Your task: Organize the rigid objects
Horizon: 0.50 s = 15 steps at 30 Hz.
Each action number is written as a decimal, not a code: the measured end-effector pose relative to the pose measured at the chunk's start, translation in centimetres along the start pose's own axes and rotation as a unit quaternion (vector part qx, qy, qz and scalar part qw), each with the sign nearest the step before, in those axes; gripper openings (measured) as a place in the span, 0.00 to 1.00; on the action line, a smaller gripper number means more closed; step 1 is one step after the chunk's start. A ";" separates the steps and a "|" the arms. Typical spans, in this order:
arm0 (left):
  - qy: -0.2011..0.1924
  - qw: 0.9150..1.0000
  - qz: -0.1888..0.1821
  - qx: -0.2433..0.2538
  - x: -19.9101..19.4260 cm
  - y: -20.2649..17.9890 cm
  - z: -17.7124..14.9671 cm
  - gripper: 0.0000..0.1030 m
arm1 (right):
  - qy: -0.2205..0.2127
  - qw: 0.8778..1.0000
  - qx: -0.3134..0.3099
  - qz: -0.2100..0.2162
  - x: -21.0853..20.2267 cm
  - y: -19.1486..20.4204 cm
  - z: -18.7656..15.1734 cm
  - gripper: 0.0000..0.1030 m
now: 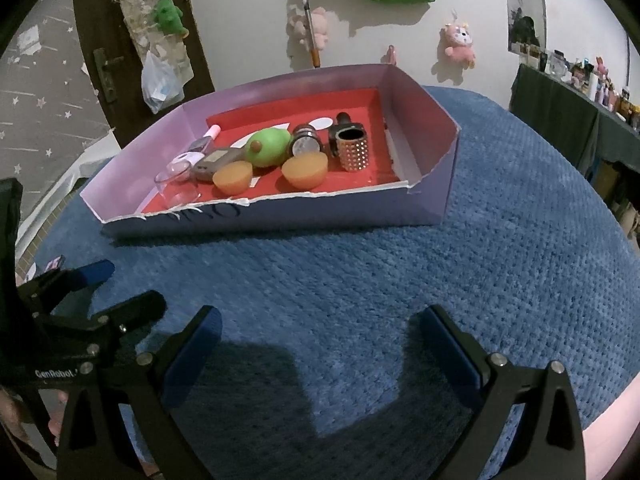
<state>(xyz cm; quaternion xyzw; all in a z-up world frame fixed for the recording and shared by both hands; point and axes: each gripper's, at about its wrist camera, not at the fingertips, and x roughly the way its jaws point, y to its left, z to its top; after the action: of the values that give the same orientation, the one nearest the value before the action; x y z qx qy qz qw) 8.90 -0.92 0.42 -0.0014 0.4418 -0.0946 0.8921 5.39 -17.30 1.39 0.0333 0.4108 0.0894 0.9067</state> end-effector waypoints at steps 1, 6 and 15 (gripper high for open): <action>0.000 1.000 0.002 0.000 0.1 0.0 0.0 1.00 | 0.000 1.000 -0.001 -0.001 0.0 0.0 0.0 1.00; 0.005 1.000 0.020 0.011 0.4 -0.6 0.1 1.00 | -0.002 1.000 -0.004 -0.003 0.1 0.1 -0.1 1.00; 0.001 1.000 0.017 0.002 0.3 -0.4 0.1 1.00 | -0.006 1.000 -0.009 -0.010 0.0 0.0 -0.3 1.00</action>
<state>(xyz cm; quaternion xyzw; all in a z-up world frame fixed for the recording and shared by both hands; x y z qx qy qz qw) 9.09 -1.38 0.27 0.0079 0.4428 -0.0799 0.8930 5.15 -17.34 1.18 0.0213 0.4050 0.0835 0.9102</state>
